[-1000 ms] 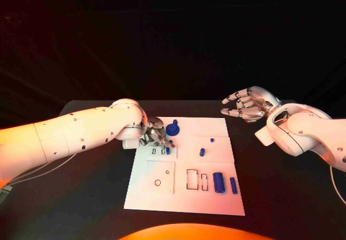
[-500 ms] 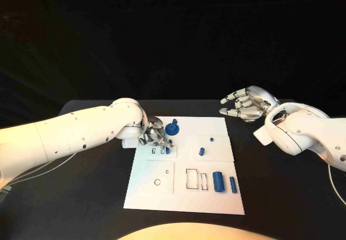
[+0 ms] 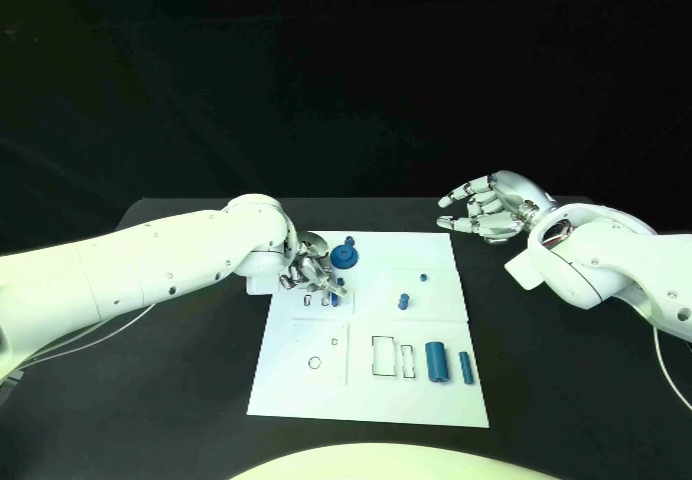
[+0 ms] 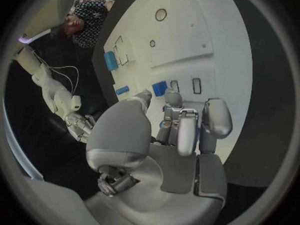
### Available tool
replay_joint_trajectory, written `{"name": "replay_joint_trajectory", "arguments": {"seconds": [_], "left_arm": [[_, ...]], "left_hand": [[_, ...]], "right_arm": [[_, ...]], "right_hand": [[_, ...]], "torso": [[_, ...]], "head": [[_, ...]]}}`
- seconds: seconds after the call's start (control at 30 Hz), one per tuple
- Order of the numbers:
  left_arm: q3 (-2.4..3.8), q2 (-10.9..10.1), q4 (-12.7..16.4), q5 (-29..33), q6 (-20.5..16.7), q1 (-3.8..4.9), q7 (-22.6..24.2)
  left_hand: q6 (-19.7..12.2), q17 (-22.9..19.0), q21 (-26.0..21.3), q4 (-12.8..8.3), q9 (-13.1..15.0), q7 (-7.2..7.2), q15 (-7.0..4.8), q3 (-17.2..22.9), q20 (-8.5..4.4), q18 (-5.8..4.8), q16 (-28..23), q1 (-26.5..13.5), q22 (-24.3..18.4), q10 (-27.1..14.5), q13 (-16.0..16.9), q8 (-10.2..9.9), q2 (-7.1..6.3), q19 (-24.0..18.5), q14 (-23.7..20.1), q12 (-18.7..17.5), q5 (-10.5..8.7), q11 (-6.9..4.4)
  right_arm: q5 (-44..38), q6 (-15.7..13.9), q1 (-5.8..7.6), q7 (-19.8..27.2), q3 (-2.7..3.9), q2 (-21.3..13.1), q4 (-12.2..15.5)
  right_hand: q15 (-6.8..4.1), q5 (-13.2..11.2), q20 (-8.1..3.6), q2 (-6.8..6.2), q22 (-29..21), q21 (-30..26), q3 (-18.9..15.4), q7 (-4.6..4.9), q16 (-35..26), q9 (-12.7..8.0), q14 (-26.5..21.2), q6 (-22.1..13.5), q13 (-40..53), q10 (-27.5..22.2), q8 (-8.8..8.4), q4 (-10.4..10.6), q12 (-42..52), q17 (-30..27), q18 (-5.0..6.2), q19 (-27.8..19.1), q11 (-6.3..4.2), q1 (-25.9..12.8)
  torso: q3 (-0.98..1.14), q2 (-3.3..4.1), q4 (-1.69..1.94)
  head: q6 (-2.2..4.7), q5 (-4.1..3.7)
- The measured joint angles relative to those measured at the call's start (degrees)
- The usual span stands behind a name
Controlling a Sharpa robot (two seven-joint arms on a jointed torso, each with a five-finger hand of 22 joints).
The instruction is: Assemble the parts on the task board
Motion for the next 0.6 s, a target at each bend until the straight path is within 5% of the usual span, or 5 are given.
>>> {"name": "replay_joint_trajectory", "arguments": {"seconds": [0.6], "left_arm": [[-0.43,0.53,-0.66,0.11,0.58,0.00,-0.05]], "left_hand": [[0.00,0.00,0.00,-0.08,0.27,0.00,0.00,0.39,0.00,0.00,0.00,0.36,0.22,0.23,0.52,0.00,0.41,0.00,0.00,0.23,0.00,-0.22]], "right_arm": [[-0.21,0.32,-0.01,-0.19,-0.01,0.05,0.01]], "right_hand": [[0.00,0.00,0.00,0.00,-0.01,0.00,0.00,0.00,0.00,0.00,0.00,0.00,0.01,0.00,0.00,0.00,0.00,0.04,0.00,0.00,0.00,0.00]], "torso": [[0.04,-0.03,-0.03]], "head": [[-0.05,0.24]]}}
